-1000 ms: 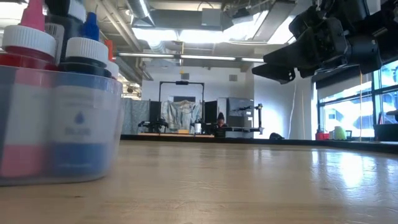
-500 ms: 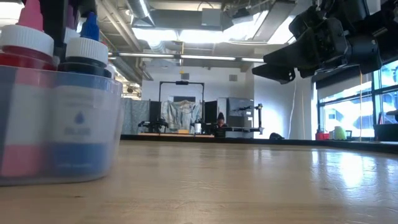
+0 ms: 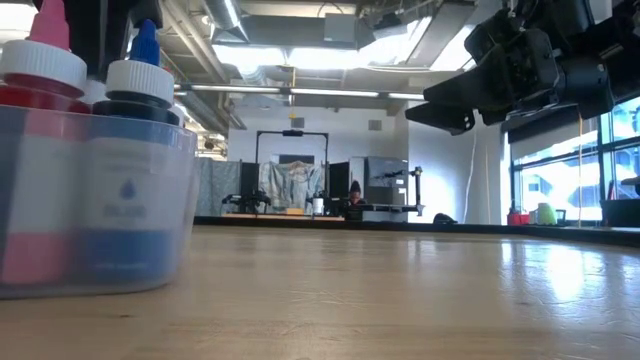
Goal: Pick & Place food coloring
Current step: Put the purple food coloring bottle into the bin, then return to Home Position
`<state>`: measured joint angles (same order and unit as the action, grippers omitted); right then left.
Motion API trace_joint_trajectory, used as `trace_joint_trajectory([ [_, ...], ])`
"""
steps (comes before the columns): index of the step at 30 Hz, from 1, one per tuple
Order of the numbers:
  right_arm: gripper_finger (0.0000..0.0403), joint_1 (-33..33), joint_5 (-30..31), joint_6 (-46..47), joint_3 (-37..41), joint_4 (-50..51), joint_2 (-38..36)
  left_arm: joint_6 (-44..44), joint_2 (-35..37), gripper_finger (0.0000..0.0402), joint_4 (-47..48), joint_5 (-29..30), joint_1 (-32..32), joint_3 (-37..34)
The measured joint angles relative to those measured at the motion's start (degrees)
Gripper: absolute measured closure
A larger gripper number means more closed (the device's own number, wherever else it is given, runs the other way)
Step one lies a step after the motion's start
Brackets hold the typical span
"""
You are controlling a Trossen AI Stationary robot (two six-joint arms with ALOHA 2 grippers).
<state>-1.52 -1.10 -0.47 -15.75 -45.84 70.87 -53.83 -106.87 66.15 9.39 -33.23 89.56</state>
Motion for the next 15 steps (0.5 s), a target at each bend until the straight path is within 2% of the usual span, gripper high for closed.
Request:
trace_joint_trajectory([
  [6,0.0086,-0.01,0.00,0.00,0.02,0.01,0.00,-0.89,0.00,0.0238,0.34,0.11,0.04,0.00],
  [10,0.0086,0.00,0.00,0.00,0.02,0.00,0.00,-0.93,1.16,0.0229,4.23,0.75,0.02,0.33],
  [13,0.0086,-0.01,0.01,0.16,0.02,0.02,0.00,-2.89,4.98,0.0229,8.25,7.71,-0.21,0.57],
  [15,0.0086,0.00,0.01,0.02,0.02,0.06,0.00,-4.65,7.97,0.0231,10.97,16.32,-1.13,0.57],
])
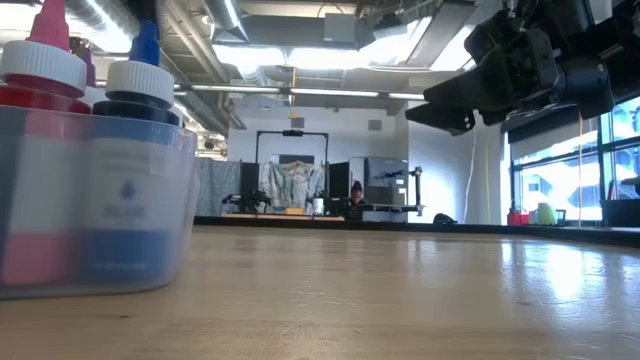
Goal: Pick & Place food coloring
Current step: Return to Home Position
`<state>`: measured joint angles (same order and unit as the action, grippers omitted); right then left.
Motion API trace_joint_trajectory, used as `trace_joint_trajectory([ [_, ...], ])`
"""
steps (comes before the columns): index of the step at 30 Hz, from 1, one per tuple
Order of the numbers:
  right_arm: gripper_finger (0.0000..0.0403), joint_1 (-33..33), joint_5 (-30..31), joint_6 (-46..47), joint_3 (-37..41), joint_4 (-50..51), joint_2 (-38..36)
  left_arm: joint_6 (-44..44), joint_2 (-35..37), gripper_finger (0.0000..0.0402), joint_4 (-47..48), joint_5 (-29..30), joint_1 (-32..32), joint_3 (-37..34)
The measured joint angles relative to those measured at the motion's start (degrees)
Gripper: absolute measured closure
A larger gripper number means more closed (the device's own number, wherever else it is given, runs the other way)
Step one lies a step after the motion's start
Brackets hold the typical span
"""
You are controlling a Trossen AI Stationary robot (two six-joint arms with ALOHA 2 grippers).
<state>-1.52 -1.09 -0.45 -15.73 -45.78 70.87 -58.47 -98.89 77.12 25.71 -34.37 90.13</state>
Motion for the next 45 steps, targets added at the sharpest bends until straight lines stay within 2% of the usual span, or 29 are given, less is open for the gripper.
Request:
trace_joint_trajectory([
  [3,0.0086,-0.02,0.01,0.22,0.02,0.29,-0.31,-1.59,4.61,0.0232,1.87,15.06,-1.37,-0.57],
  [5,0.0086,-0.02,-0.19,0.19,0.02,0.17,-0.89,-0.82,7.50,0.0231,1.55,18.99,-0.78,-1.88],
  [8,0.0086,-0.01,-1.60,0.39,0.02,0.54,-2.60,5.68,11.25,0.0231,-5.87,21.25,1.92,-6.31],
  [11,0.0086,-0.02,-2.71,1.79,0.02,3.22,-5.47,15.78,15.18,0.0233,-16.58,18.14,6.40,-12.95],
  [15,0.0086,-0.15,-3.36,2.65,0.66,10.41,-10.42,29.71,20.80,0.0231,-32.76,9.48,14.10,-23.65],
  [18,0.0086,-0.17,-3.53,4.23,3.08,11.69,-14.10,37.05,27.13,0.0229,-42.92,6.75,19.85,-31.30],
  [23,0.0086,-0.17,-3.53,4.94,9.42,8.59,-20.53,45.25,39.80,0.0229,-58.72,-2.00,26.47,-45.56],
  [26,0.0086,-0.17,-3.51,4.39,11.89,6.62,-24.06,47.82,47.67,0.0229,-65.85,-3.42,29.06,-53.27],
  [33,0.0086,1.99,-3.09,4.85,13.71,7.63,-29.80,47.50,63.24,0.0230,-69.89,-6.57,34.65,-66.17],
  [41,0.0086,3.50,-3.05,7.67,15.37,11.44,-33.91,48.96,77.55,0.0229,-77.07,-7.45,35.28,-78.97],
  [45,0.0086,4.13,-3.04,7.71,15.37,11.38,-35.86,49.20,83.70,0.0231,-76.73,-7.28,35.30,-82.70],
])
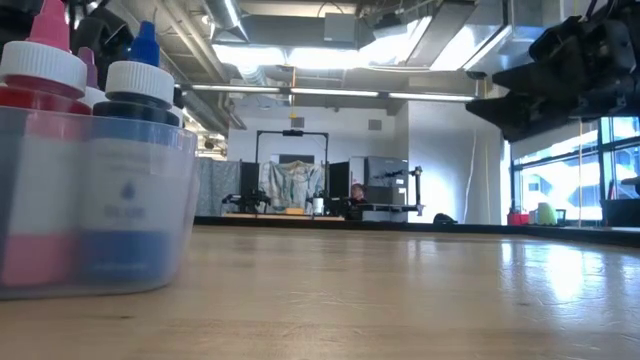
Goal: Pick & Place food coloring
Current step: Return to Home Position
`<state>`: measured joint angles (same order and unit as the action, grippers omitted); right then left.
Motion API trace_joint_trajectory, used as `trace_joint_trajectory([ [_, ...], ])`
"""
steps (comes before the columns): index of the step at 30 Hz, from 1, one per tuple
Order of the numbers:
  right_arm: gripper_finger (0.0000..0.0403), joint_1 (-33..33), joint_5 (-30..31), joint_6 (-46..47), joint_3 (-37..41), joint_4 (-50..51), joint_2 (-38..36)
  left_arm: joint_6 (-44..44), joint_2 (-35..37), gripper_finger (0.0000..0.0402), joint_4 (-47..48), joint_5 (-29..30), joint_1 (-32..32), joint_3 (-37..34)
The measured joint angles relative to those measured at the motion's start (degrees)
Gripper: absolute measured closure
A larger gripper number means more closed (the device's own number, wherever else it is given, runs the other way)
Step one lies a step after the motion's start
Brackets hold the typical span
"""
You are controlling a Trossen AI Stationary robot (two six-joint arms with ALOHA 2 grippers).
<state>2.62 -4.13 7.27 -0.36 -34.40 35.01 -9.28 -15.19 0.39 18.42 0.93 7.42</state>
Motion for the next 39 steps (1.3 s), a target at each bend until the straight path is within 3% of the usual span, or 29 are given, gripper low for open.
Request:
trace_joint_trajectory([
  [12,0.0086,0.67,0.04,-1.14,0.00,7.30,-10.66,1.08,15.24,0.0231,10.05,0.81,-0.01,-1.60],
  [27,0.0086,0.67,0.81,-3.17,-0.02,14.26,-22.48,0.11,15.21,0.0230,10.88,2.43,0.07,-2.69],
  [35,0.0086,0.67,4.76,-3.31,-0.02,22.71,-32.61,0.15,15.21,0.0231,10.61,2.18,0.04,-2.74],
  [39,0.0086,0.66,5.90,-3.34,-0.05,24.68,-34.97,1.85,15.21,0.0229,4.54,0.88,0.05,-4.24],
])
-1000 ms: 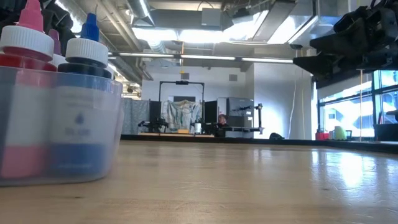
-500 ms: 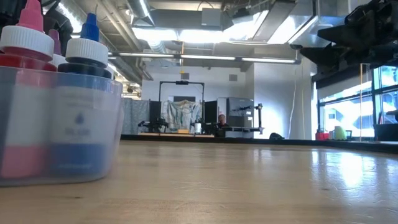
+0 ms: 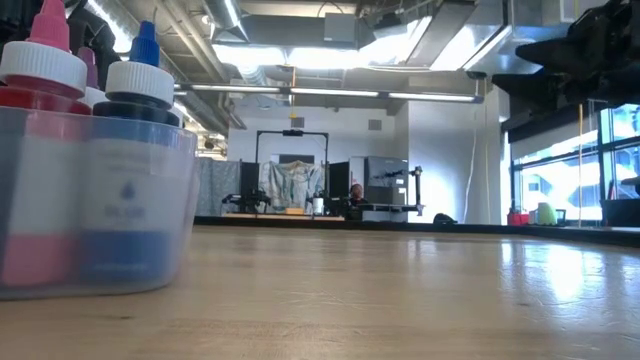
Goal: Pick & Place food coloring
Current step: Return to Home Position
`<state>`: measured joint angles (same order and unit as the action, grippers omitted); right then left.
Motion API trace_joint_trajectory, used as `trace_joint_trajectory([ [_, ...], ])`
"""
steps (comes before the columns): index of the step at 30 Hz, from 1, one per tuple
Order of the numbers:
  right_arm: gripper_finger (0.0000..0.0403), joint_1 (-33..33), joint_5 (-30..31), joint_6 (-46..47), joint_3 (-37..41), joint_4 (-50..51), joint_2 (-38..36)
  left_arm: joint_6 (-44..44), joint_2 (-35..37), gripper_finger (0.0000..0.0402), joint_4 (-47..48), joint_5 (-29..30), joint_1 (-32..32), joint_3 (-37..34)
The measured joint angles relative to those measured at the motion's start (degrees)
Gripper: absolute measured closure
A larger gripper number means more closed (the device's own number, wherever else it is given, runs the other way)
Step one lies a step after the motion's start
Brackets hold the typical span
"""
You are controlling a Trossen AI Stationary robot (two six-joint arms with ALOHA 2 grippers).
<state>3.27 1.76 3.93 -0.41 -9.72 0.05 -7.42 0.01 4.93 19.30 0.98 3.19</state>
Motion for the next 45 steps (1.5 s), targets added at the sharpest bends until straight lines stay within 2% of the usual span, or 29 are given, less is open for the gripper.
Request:
trace_joint_trajectory([
  [12,0.0086,0.37,3.54,1.35,0.00,0.43,0.01,1.73,0.00,0.0229,-1.58,0.03,-0.01,-0.46],
  [19,0.0086,0.70,10.95,-4.55,0.00,0.96,0.01,1.77,0.00,0.0231,-1.58,0.02,-0.01,-0.46],
  [23,0.0086,0.70,13.79,-9.32,0.00,4.47,0.06,1.75,0.00,0.0229,-1.58,0.04,-0.01,-0.46],
  [28,0.0086,0.70,13.81,-12.22,0.00,6.39,0.07,1.73,0.00,0.0230,-1.58,0.05,-0.01,-0.46],
  [45,0.0086,0.70,13.66,-11.94,0.00,6.47,0.07,1.69,0.00,0.0230,-1.56,0.12,-0.01,-0.46],
])
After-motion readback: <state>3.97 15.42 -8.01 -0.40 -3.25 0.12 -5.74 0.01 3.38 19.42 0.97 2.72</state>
